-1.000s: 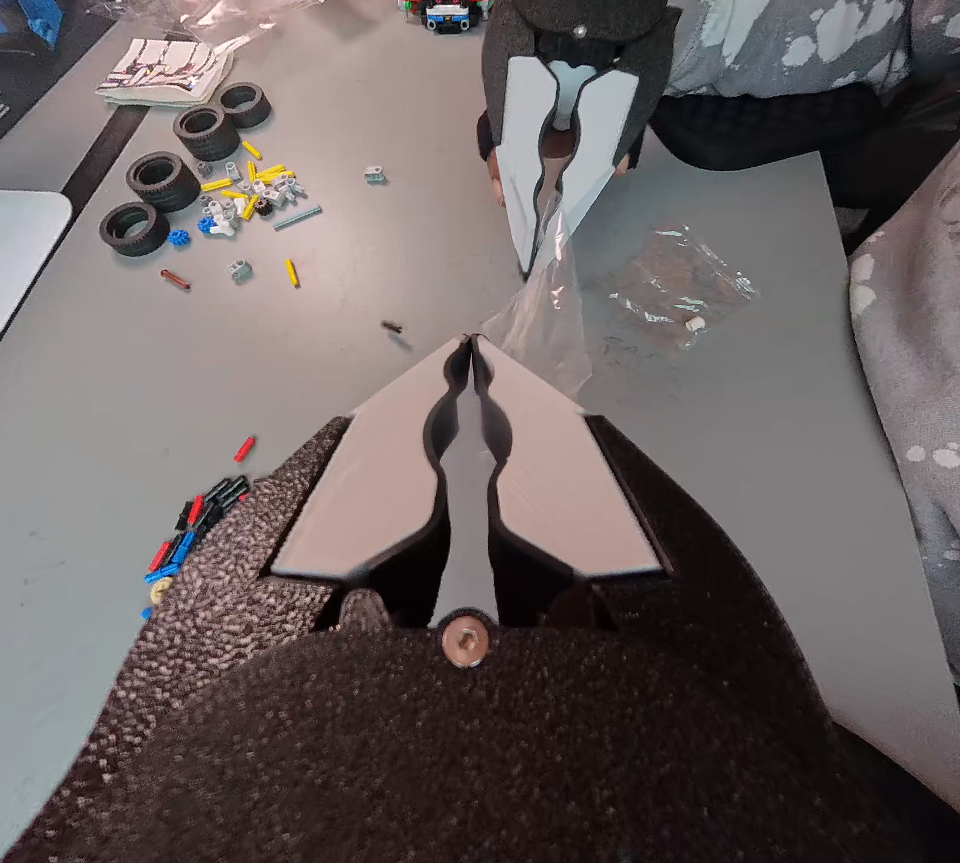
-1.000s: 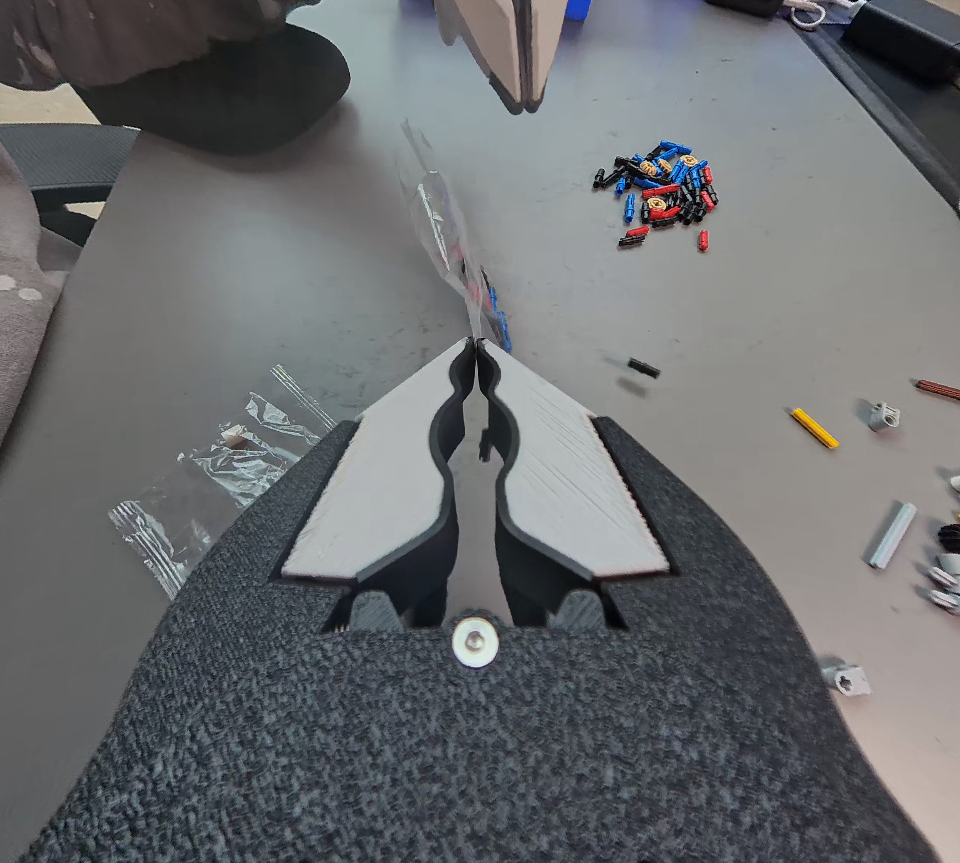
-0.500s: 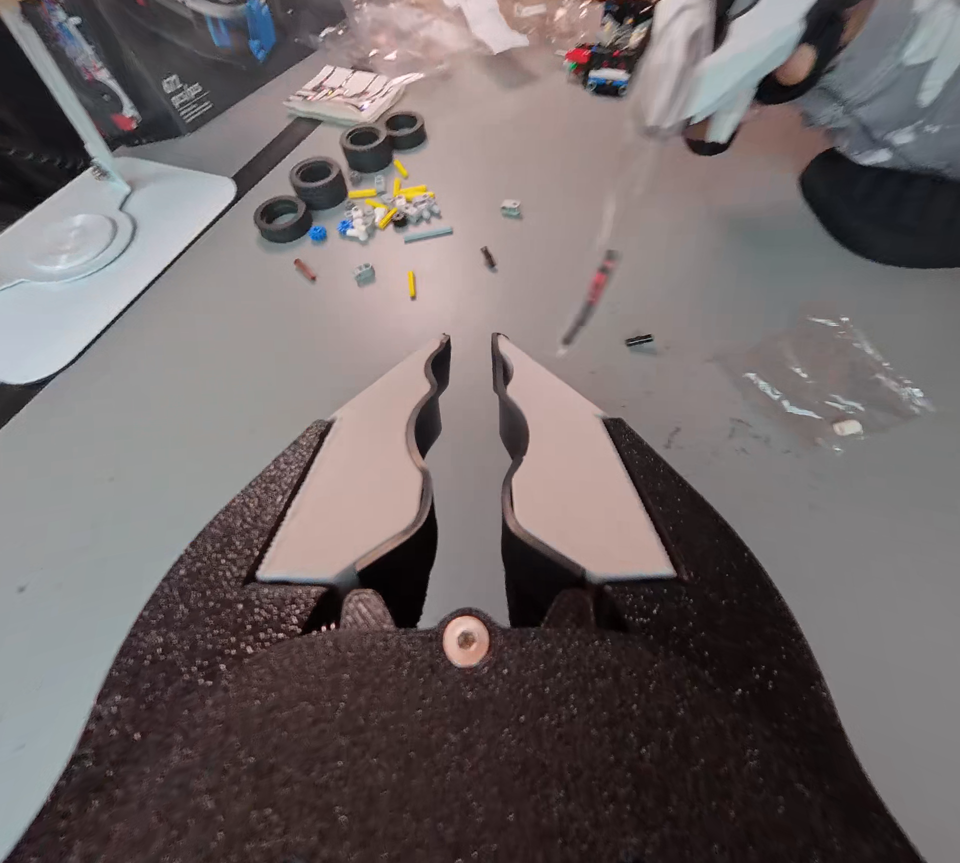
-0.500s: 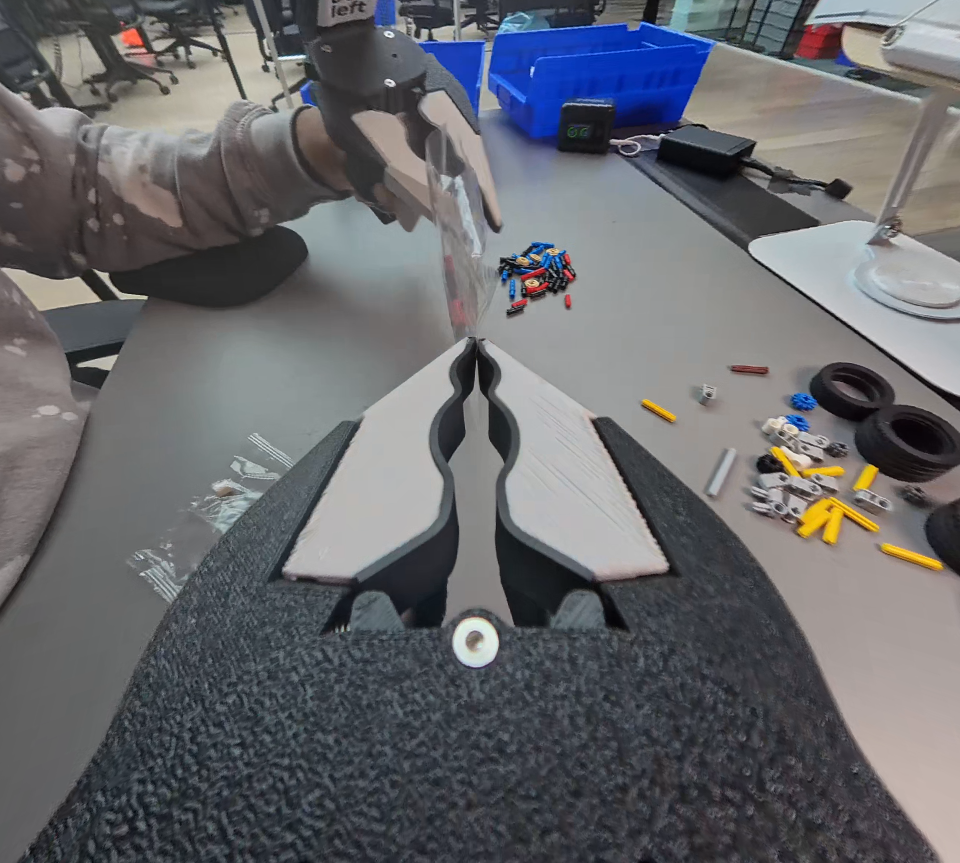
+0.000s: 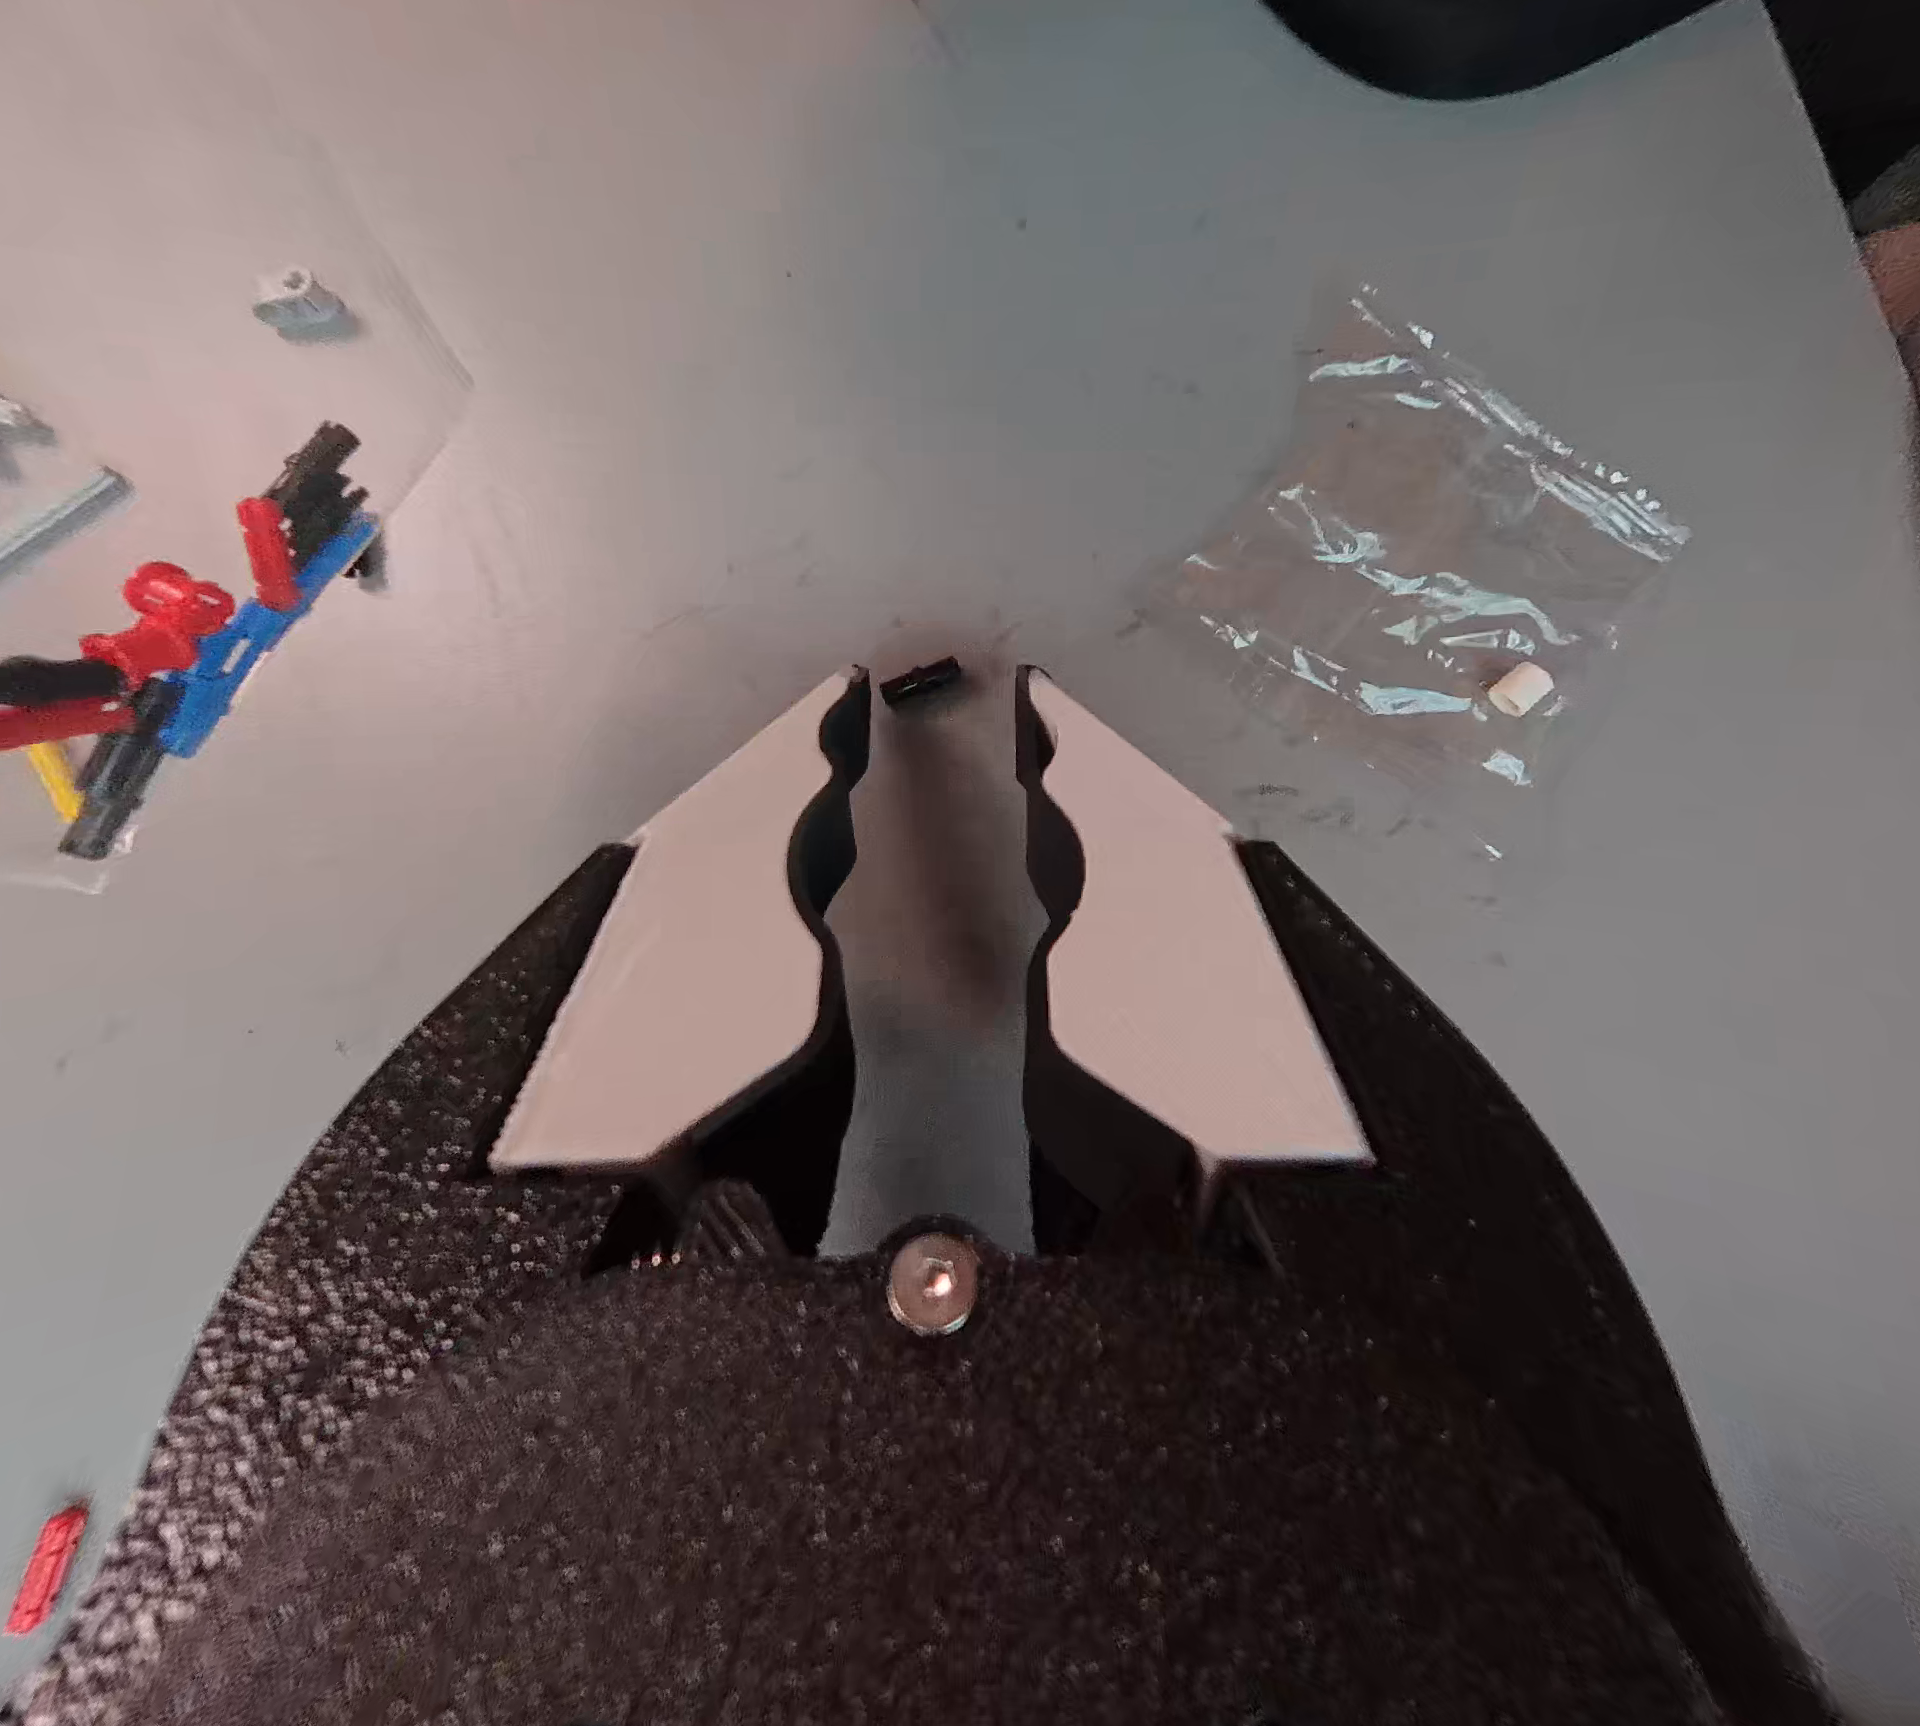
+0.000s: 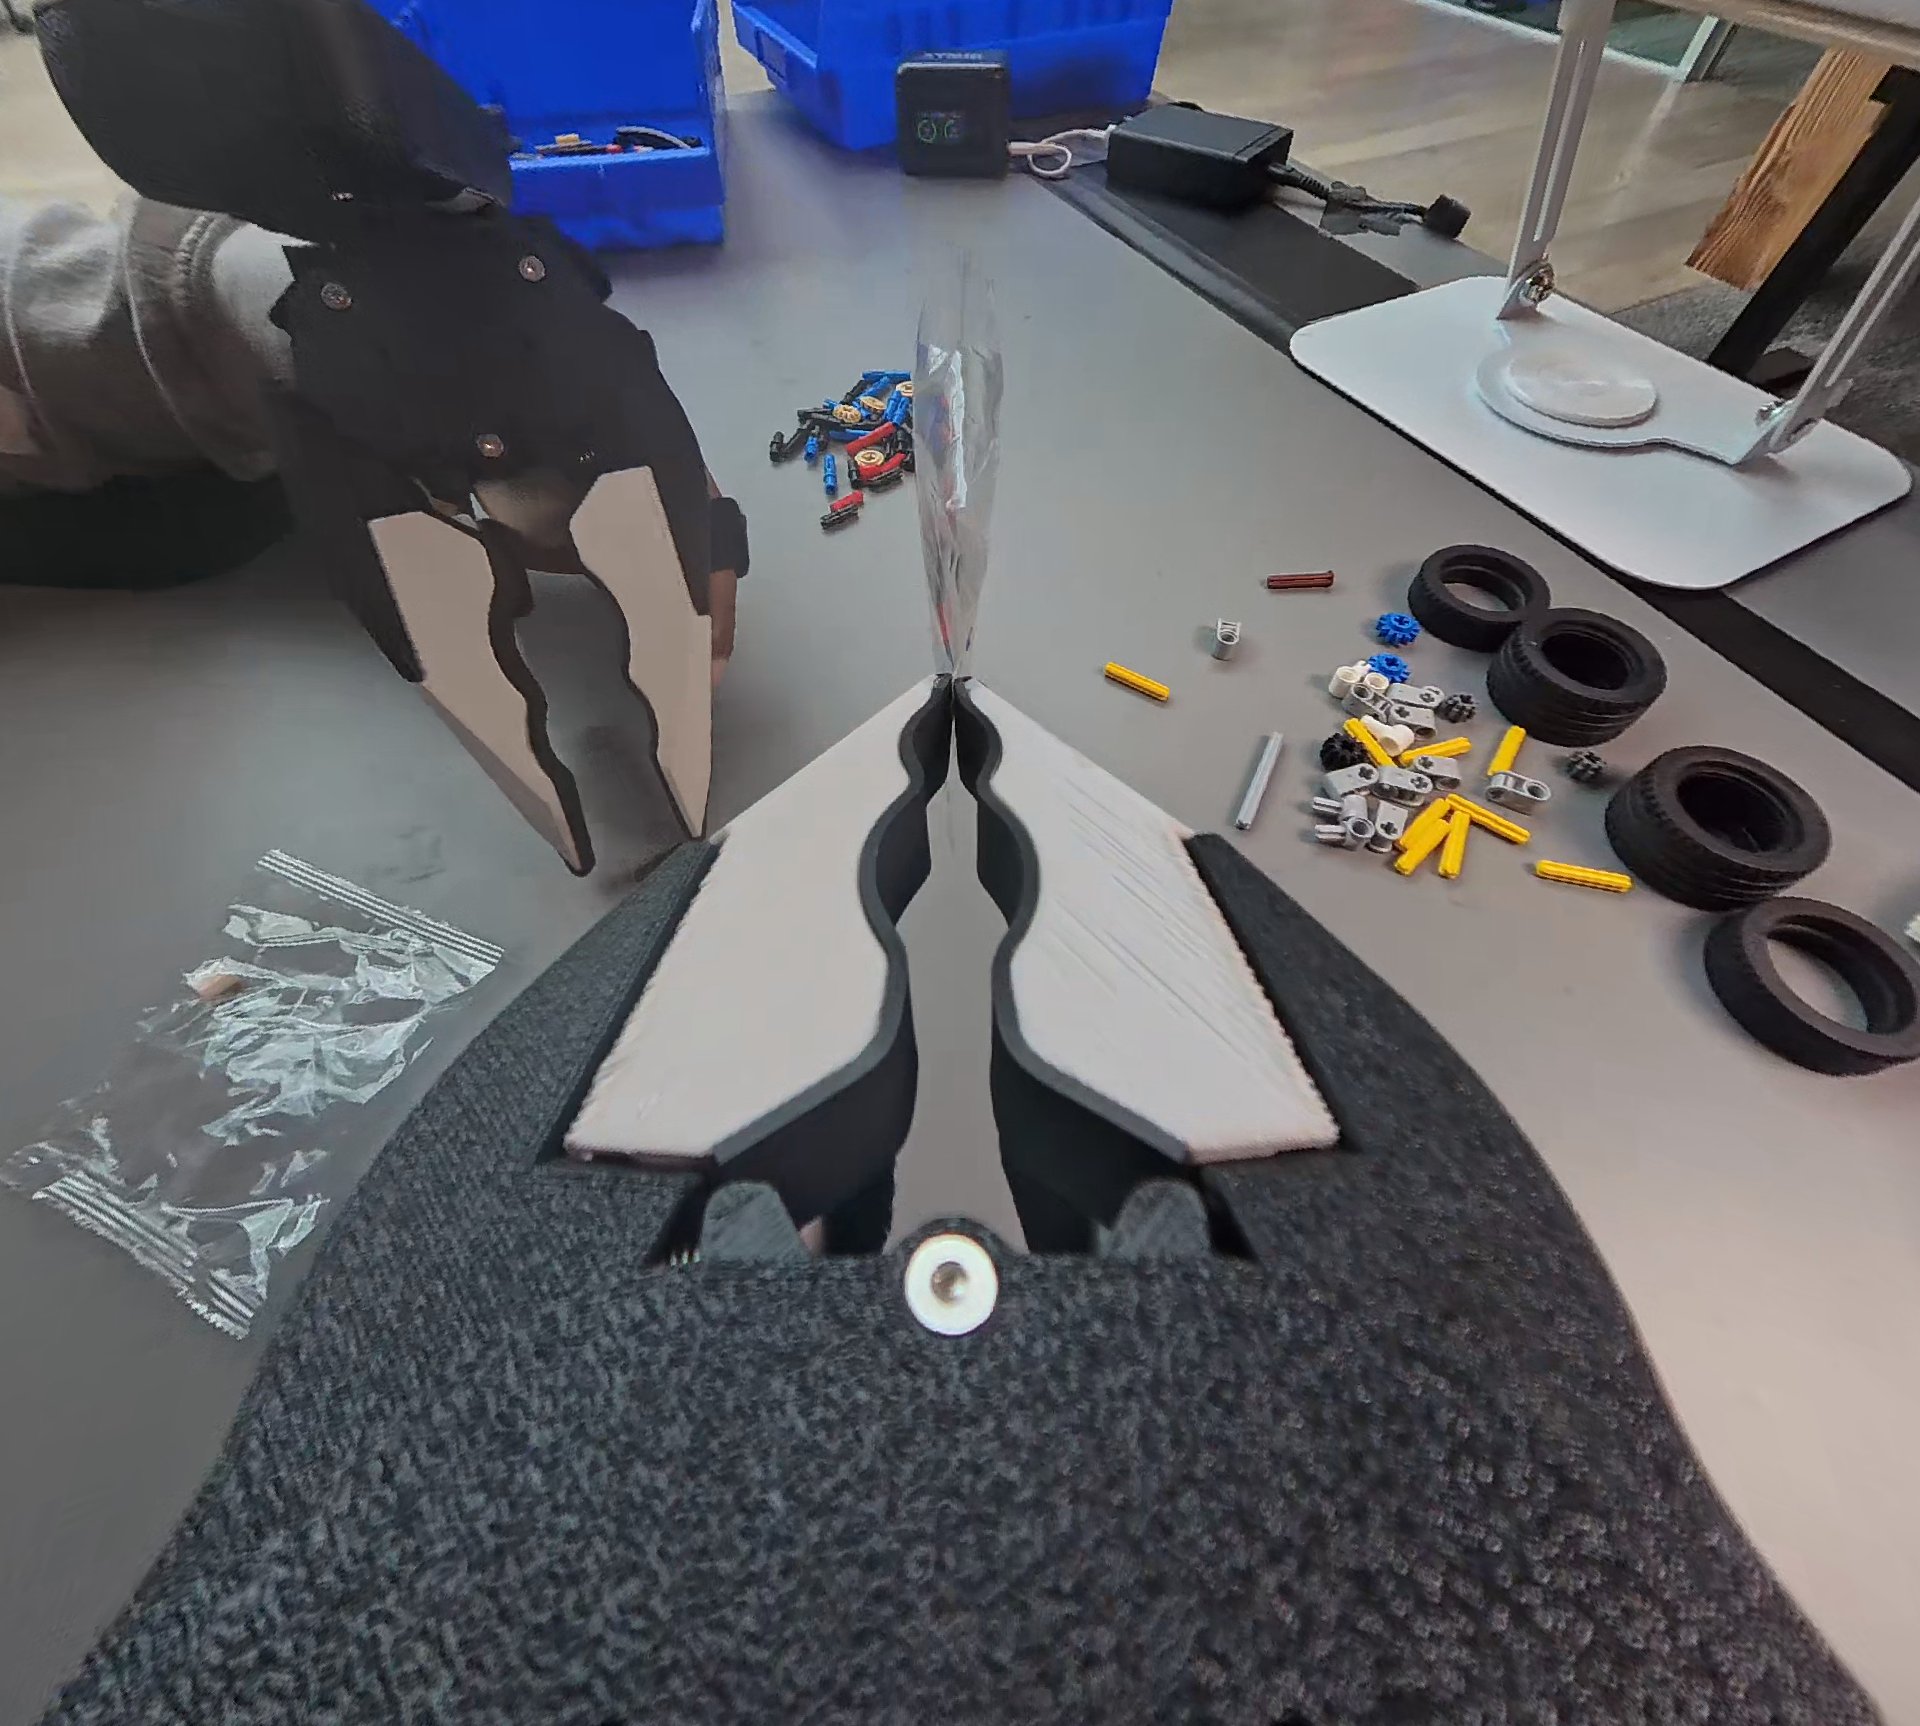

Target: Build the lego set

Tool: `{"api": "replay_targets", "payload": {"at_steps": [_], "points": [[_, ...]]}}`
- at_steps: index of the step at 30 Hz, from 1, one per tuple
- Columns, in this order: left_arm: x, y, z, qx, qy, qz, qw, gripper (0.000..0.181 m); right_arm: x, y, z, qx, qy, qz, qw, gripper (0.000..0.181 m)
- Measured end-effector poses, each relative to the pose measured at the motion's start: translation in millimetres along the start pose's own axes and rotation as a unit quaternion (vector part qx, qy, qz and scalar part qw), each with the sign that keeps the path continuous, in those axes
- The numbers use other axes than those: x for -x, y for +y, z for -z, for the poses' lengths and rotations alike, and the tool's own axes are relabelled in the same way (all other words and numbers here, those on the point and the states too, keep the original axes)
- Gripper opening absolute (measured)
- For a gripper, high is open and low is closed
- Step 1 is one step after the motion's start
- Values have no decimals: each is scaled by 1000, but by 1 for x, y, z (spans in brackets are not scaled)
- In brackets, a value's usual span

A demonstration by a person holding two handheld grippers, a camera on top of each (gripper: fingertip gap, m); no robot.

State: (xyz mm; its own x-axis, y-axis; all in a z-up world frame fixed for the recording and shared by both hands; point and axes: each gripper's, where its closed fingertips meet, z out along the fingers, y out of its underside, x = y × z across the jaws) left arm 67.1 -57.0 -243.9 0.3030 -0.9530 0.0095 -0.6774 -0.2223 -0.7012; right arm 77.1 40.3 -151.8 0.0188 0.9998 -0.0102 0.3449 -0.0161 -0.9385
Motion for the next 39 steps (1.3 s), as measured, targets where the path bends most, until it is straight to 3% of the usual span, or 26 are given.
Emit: {"api": "replay_targets", "payload": {"at_steps": [1,11,18,24,26,29,32,39], "points": [[1,4,-1,10,0,-6,1000,26,0,0,0,1,-1,1,1000,0],[-5,7,-1,16,18,-17,1000,2,4,5,-5,9,-7,1,1000,0],[-4,2,-2,8,14,-1,1000,18,6,6,-7,12,-11,4,1000,0],[-3,-1,-2,11,1,-11,1000,4,10,7,-8,14,-18,6,1000,0],[-1,-16,16,-31,-2,-9,999,4,14,8,-8,17,-28,12,999,0],[10,-52,69,-130,-29,-5,991,4,25,10,-9,24,-51,29,998,0],[23,-66,110,-170,-79,-10,982,4,39,12,-13,32,-75,47,996,0],[25,-49,104,-123,-88,-14,988,4,54,17,-18,49,-93,73,992,0]]}}
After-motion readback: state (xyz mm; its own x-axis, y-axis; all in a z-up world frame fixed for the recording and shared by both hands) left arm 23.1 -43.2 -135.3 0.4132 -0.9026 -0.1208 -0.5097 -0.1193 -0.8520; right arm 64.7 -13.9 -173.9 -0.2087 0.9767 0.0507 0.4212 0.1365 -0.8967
